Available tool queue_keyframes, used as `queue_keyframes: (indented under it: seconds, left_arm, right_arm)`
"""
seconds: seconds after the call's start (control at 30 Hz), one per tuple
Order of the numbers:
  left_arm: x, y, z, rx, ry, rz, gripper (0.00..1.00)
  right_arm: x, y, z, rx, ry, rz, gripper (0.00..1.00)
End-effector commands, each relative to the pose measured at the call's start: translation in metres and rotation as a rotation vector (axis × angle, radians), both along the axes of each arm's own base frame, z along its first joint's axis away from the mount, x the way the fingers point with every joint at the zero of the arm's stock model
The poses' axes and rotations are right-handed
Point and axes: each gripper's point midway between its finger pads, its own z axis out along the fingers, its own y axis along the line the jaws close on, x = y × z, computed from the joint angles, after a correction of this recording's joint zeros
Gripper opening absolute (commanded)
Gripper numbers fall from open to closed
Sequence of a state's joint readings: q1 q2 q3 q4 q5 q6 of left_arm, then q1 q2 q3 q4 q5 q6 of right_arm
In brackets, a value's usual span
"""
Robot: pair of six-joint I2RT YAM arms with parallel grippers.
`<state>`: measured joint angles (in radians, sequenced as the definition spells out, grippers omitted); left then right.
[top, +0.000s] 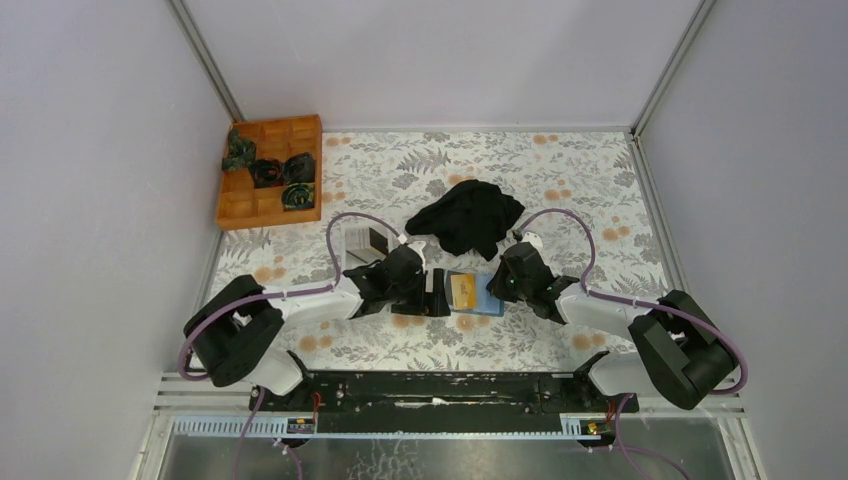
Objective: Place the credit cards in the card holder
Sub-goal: Insert the credit card into the card holder.
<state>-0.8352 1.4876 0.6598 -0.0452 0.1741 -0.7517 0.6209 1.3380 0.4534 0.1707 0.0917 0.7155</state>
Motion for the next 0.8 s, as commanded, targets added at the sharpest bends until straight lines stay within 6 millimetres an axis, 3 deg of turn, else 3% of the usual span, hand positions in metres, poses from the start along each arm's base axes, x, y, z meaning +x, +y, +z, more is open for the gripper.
queue_keyframes:
  seconds: [0.0,0.1,0.13,0.33,0.63,0.77]
  left_arm:
    - [-0.025,0.065,-0.044,0.296,0.088,0.035,0.76]
    - [-0.016,0.062,-0.034,0.284,0.051,0.054,0.38]
    - [-0.013,0.06,-0.031,0.277,0.038,0.06,0.35]
    - [0.0,0.046,-0.012,0.238,-0.02,0.072,0.28]
    - [0.014,0.012,0.022,0.203,-0.155,0.045,0.27]
    - [0.022,0.003,0.025,0.216,-0.199,0.046,0.27]
  right_arm:
    - [-0.012,-0.014,-0.015,-0.069,0.051,0.003,0.0]
    - [-0.012,-0.014,-0.015,-0.069,0.051,0.003,0.0]
    - [-0.012,-0.014,-0.015,-0.068,0.051,0.004,0.0]
    - [-0.014,-0.013,-0.017,-0.066,0.056,0.006,0.0]
    - [-0.014,-0.013,-0.018,-0.064,0.057,0.006,0.0]
    - [-0.014,-0.013,-0.018,-0.061,0.058,0.005,0.0]
